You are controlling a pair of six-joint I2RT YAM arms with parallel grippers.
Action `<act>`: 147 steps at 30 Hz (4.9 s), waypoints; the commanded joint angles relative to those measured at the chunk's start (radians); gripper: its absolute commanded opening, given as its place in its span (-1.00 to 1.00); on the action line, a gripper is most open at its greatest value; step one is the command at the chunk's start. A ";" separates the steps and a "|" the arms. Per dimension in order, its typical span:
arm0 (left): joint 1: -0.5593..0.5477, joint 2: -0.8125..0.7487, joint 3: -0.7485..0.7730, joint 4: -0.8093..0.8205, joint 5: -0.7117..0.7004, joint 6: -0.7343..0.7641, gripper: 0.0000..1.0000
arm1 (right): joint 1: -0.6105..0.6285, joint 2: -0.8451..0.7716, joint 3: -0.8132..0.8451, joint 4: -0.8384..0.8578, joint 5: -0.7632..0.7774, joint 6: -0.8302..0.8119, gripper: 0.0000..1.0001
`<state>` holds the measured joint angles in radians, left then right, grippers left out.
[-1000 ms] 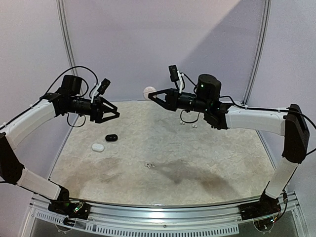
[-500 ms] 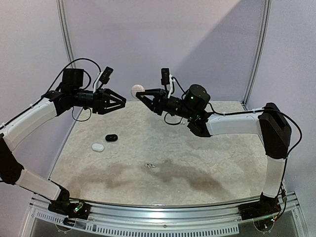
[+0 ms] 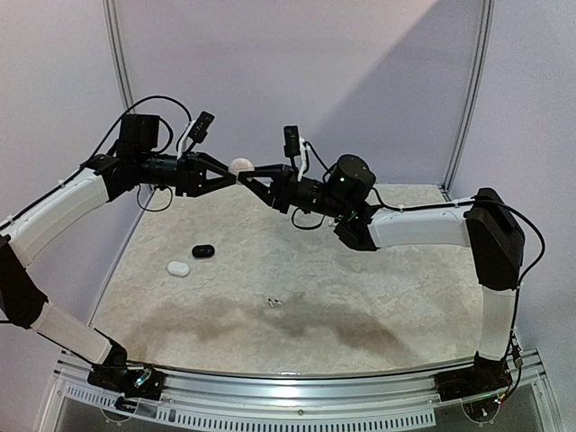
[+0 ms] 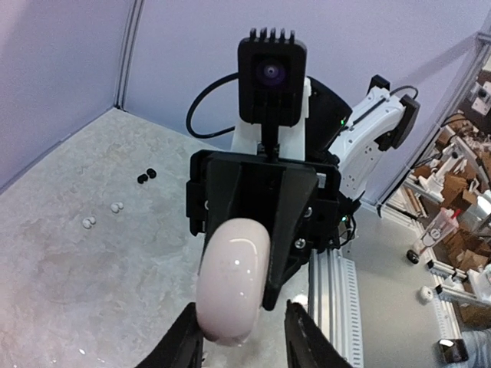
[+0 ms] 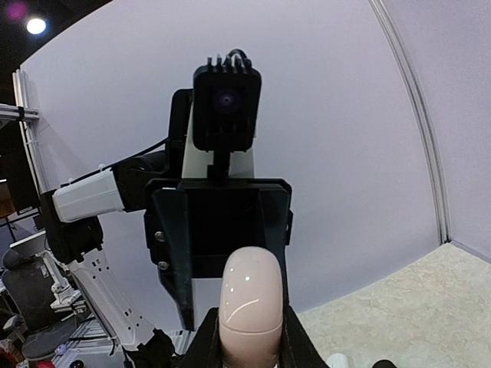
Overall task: Insert the wireless bluetooth earbuds into the charging case
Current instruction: Pass from the right arm to the left, then pass from the left arm to the right, then pass from the right arm to the left
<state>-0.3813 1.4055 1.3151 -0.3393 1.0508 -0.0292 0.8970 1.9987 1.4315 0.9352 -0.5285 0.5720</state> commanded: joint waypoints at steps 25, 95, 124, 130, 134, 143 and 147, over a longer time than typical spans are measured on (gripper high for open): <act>-0.042 -0.042 0.108 -0.574 -0.163 0.583 -1.00 | -0.007 -0.191 0.059 -0.698 -0.119 -0.374 0.18; 0.092 -0.280 0.136 -0.807 -0.736 0.588 0.13 | 0.029 -0.153 0.192 -0.725 -0.142 -0.482 -1.00; -0.041 -0.617 -0.871 0.786 -0.237 -0.012 0.28 | 0.116 -0.029 0.251 -0.796 -0.142 -0.694 -1.00; -0.042 -0.591 -0.865 0.801 -0.220 -0.014 0.06 | 0.124 -0.019 0.276 -0.846 -0.190 -0.722 -1.00; -0.041 -0.581 -0.859 0.793 -0.216 0.003 -0.15 | 0.124 -0.009 0.322 -0.948 -0.174 -0.779 -1.00; -0.049 -0.587 -0.859 0.790 -0.217 0.009 -0.37 | 0.123 0.008 0.339 -0.976 -0.167 -0.800 -1.00; -0.050 -0.587 -0.856 0.783 -0.215 0.018 -0.38 | 0.123 0.009 0.340 -0.975 -0.169 -0.800 -1.00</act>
<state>-0.4145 0.8204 0.4549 0.4419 0.8211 -0.0273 1.0168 1.9793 1.7477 -0.0029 -0.6945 -0.2161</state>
